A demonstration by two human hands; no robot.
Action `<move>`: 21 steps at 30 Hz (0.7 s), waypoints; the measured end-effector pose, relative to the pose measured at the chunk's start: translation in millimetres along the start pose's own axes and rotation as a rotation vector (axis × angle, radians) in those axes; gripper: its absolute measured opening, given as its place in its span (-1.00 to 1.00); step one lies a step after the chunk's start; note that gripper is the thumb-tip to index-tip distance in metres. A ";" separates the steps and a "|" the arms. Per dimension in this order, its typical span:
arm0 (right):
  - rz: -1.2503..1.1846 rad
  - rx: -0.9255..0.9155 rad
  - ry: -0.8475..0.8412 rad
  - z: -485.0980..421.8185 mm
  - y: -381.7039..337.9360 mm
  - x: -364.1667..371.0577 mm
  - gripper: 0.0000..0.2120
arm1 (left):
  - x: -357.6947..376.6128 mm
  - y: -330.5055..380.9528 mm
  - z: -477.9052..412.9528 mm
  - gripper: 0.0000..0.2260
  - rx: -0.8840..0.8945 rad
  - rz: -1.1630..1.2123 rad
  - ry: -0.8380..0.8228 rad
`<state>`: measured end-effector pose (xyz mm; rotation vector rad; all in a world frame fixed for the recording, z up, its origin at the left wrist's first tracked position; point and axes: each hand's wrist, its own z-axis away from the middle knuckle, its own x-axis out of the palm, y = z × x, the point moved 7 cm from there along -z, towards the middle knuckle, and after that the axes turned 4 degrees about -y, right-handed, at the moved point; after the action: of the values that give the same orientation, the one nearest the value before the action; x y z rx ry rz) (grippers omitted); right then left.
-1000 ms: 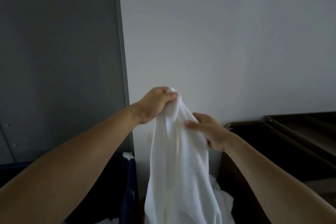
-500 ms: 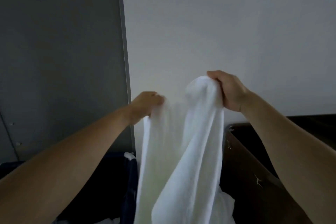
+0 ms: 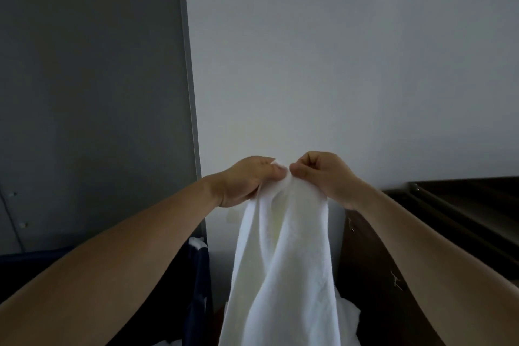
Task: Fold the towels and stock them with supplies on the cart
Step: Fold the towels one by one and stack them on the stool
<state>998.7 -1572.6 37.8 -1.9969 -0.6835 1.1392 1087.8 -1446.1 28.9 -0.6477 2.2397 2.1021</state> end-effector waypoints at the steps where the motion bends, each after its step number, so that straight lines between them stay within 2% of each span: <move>1: -0.020 0.018 -0.006 1.8 7.1 2.3 -0.76 | -4.3 4.6 -2.1 -0.80 0.025 -0.027 0.046; 5: -0.079 0.199 -0.064 23.6 68.0 10.4 -0.67 | -64.7 35.7 0.0 -0.87 0.170 -0.023 0.472; 7: -0.089 0.274 -0.054 36.3 98.3 4.6 -0.68 | -105.8 43.2 13.2 -0.81 0.189 -0.015 0.722; 9: -0.077 0.290 0.030 36.6 100.2 -18.5 -0.73 | -129.0 43.3 24.0 -0.78 0.160 -0.225 0.878; 10: -0.087 0.269 0.086 30.8 88.7 -34.0 -0.74 | -129.4 39.6 24.5 -0.76 0.108 -0.375 0.883; 12: -0.103 0.146 0.154 10.4 44.9 -64.3 -0.70 | -116.0 17.3 16.6 -0.76 -0.031 -0.556 0.742; 13: -0.056 0.061 0.149 0.1 14.5 -75.0 -0.70 | -104.6 2.8 12.2 -0.80 -0.071 -0.530 0.640; 15: 0.076 -0.065 0.099 -14.9 -40.3 -78.3 -0.75 | -73.6 -17.4 9.4 -0.90 -0.081 -0.315 0.453; 18: 0.172 -0.098 -0.019 -21.9 -65.1 -51.3 -0.83 | -30.4 -19.6 5.0 -0.63 0.002 0.064 0.181; 21: 0.187 -0.049 -0.161 -14.9 -45.4 -17.3 -0.89 | 1.2 -6.6 4.4 -0.58 0.031 0.208 -0.098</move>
<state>999.6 -1563.1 87.7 -2.0600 -0.6207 1.4186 1087.5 -1442.3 21.9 -0.3147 2.3719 2.1284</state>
